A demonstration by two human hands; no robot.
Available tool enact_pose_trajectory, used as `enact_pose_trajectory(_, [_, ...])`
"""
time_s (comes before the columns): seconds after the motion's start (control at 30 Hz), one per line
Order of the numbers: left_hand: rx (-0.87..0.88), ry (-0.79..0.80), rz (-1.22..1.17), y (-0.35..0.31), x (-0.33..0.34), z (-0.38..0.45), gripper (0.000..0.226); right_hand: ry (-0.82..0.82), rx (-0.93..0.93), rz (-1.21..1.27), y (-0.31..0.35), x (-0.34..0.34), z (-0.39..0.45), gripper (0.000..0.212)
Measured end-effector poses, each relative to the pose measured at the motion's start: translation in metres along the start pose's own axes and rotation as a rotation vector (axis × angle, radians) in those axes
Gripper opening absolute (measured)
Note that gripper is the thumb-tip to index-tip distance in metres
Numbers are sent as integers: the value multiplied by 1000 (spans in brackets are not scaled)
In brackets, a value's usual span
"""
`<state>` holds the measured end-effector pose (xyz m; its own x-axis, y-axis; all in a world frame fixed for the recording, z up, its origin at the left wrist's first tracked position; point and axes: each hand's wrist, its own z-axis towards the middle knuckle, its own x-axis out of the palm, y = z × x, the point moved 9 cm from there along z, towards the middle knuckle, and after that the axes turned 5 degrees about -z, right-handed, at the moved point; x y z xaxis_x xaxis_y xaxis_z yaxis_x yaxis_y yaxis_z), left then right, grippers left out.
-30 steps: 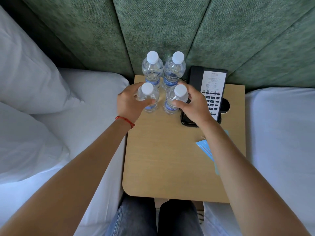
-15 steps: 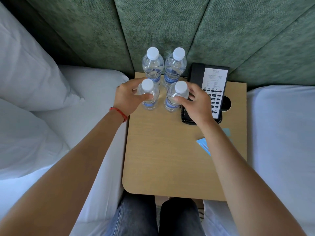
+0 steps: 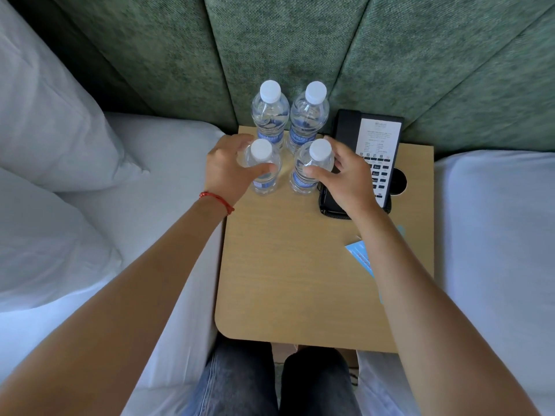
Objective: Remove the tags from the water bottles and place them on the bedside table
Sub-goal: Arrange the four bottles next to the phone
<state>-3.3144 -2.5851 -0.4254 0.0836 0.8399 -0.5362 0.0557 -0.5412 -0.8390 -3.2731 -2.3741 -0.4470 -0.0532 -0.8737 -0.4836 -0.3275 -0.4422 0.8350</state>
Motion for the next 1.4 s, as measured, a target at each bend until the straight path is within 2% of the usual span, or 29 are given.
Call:
enact_pose_trajectory(0.17, [-6, 86, -47, -2, 6, 5, 46, -56, -23, -20, 4, 0, 1, 56])
enact_pose_trajectory(0.3, [26, 15, 5, -7, 3, 2, 42, -9, -40, -38, 4, 0, 5, 52])
enact_pose_trajectory(0.43, [-18, -85, 74, -4, -1, -1, 48, 9, -33, -11, 2, 1, 6, 52])
enact_pose_trajectory(0.53, [-21, -99, 115, -2, -2, 0, 54, 6, -32, 2, 1, 1, 6, 53])
enact_pose_trajectory(0.7, [-33, 112, -81, 7, 2, 6, 54, 6, -31, -11, -1, 2, 6, 55])
enact_pose_trajectory(0.8, [-28, 191, -95, 6, 2, 8, 54, 8, -41, -16, 0, 2, 6, 55])
enact_pose_trajectory(0.97, [-4, 95, -63, 3, 1, 4, 52, 12, -46, -18, -1, 3, 6, 55])
enact_pose_trajectory(1.1, [-19, -48, 88, 1, 4, -5, 53, 10, -55, -14, -1, 3, 5, 55])
enact_pose_trajectory(1.17, [-18, -62, 101, 1, 5, -6, 55, 16, -59, -12, -1, 4, 5, 56])
enact_pose_trajectory(1.4, [41, 174, -5, 6, 13, 0, 63, 43, -68, -7, -6, 5, 4, 62])
